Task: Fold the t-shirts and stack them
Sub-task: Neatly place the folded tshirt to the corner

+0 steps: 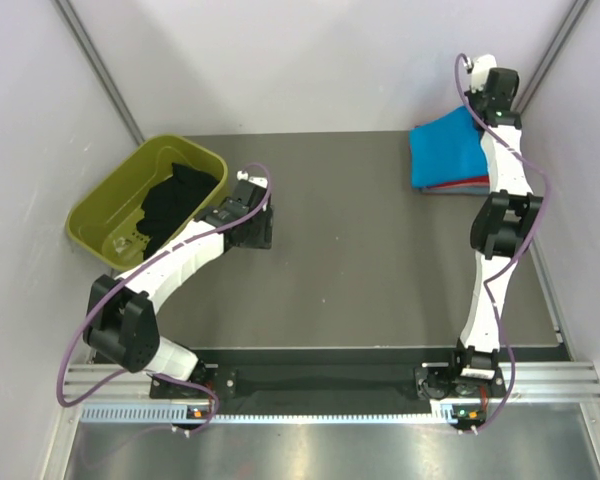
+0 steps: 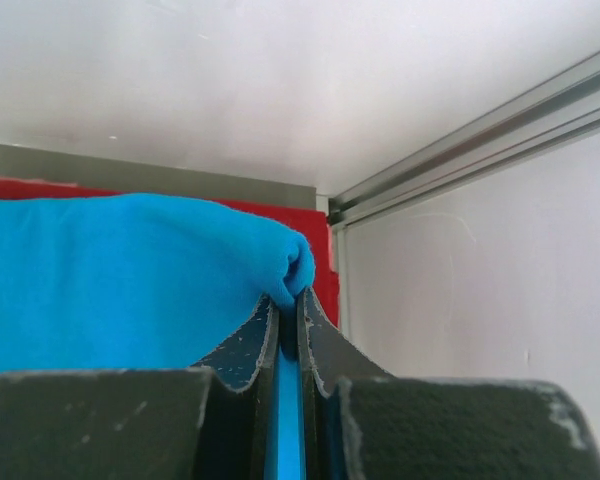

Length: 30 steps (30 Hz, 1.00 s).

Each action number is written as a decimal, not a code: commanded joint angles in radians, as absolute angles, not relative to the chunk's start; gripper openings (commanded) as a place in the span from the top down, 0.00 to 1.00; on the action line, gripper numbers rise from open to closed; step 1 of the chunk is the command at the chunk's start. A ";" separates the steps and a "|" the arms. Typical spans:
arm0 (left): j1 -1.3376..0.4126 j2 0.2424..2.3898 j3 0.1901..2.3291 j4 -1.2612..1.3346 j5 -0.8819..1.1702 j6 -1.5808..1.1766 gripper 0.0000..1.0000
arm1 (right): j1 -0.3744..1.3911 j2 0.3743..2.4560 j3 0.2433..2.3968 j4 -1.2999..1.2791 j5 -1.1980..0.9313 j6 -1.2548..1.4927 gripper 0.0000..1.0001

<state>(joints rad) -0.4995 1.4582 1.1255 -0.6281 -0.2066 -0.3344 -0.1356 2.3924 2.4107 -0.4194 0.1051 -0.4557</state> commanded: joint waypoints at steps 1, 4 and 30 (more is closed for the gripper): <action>-0.503 1.459 1.146 -0.606 -0.241 -0.314 0.44 | -0.160 2.398 2.470 -0.270 0.143 -0.503 1.00; -0.503 1.476 1.154 -0.609 -0.232 -0.314 0.44 | -0.170 2.408 2.470 -0.259 0.147 -0.512 1.00; -0.503 1.408 1.163 -0.592 -0.146 -0.333 0.44 | -0.172 2.200 2.284 -0.225 0.117 -0.209 0.35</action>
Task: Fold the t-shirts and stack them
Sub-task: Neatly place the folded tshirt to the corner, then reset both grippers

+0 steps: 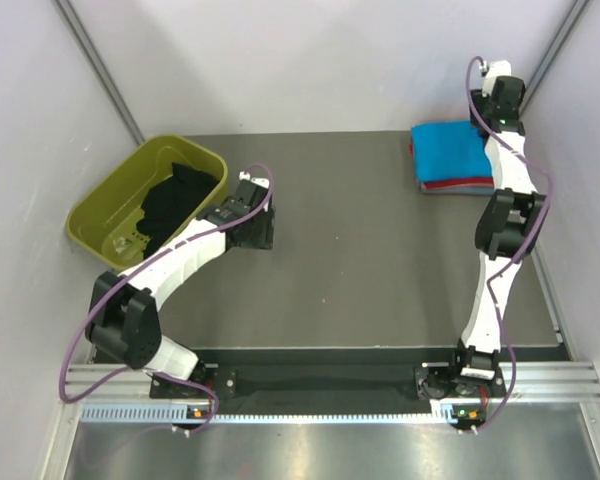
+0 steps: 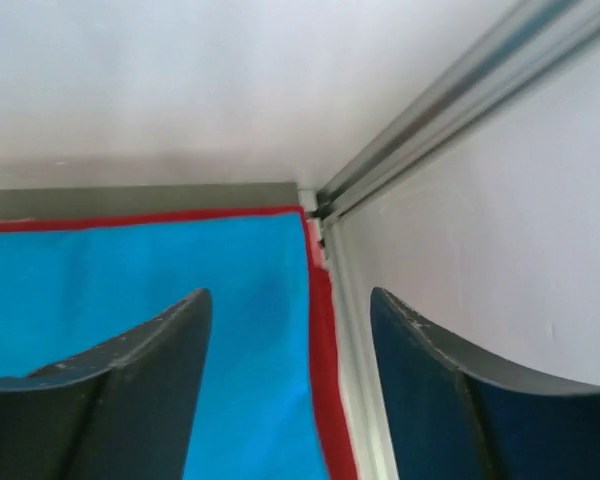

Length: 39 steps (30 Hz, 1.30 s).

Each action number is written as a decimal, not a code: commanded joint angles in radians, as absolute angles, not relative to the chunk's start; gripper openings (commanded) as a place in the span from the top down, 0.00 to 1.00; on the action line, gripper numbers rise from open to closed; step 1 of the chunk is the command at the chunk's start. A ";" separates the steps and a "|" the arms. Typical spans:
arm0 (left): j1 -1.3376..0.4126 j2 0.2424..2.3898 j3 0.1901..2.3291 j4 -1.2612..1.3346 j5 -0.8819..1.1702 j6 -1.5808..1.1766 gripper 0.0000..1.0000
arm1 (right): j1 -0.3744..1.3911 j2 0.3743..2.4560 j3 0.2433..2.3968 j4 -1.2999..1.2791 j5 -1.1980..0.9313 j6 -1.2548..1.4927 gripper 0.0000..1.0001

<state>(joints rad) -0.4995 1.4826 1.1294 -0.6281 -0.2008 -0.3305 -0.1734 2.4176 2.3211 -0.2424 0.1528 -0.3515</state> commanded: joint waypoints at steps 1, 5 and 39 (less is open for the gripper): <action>-0.503 1.393 1.158 -0.586 -0.128 -0.333 0.44 | -0.163 2.163 2.261 -0.254 0.121 -0.186 0.33; -0.503 1.327 1.176 -0.555 -0.023 -0.327 0.45 | -0.114 1.944 2.212 -0.454 0.129 -0.025 0.21; -0.502 0.905 1.134 -0.538 -0.028 -0.357 0.02 | -0.008 0.726 1.011 -0.555 -0.356 0.472 0.00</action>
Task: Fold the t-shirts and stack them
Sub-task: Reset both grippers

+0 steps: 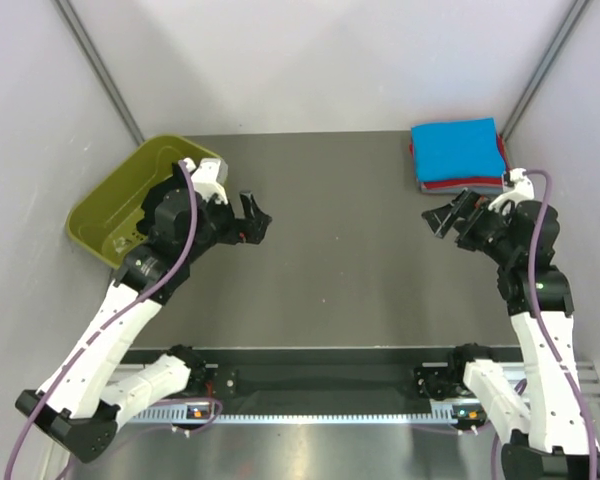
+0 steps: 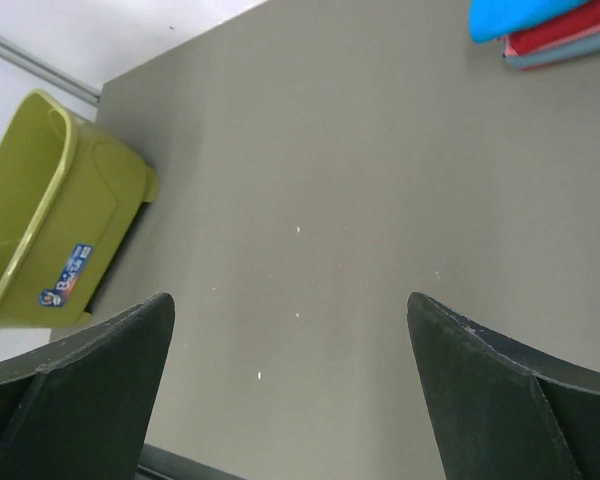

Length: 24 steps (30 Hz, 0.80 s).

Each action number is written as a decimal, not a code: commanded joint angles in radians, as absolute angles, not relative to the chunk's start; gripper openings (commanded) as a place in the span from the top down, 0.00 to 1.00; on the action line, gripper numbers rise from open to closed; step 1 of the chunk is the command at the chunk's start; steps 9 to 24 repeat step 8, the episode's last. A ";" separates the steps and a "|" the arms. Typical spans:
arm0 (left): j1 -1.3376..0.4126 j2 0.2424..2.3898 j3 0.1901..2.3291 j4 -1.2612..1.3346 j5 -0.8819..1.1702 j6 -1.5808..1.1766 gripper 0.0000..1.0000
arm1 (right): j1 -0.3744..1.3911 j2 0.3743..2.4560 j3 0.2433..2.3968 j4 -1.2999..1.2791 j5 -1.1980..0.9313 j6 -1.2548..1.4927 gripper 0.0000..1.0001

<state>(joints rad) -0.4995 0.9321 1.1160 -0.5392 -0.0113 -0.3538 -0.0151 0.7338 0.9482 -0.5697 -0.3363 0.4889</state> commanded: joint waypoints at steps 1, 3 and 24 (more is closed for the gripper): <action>-0.502 0.905 1.143 -0.538 -0.023 -0.357 0.02 | -0.008 0.718 1.012 -0.555 -0.360 0.474 0.00; -0.502 0.899 1.146 -0.534 -0.017 -0.357 0.02 | -0.008 0.706 1.000 -0.536 -0.385 0.479 0.00; -0.502 0.891 1.149 -0.522 0.032 -0.360 0.02 | -0.008 0.689 1.066 -0.575 -0.376 0.440 0.00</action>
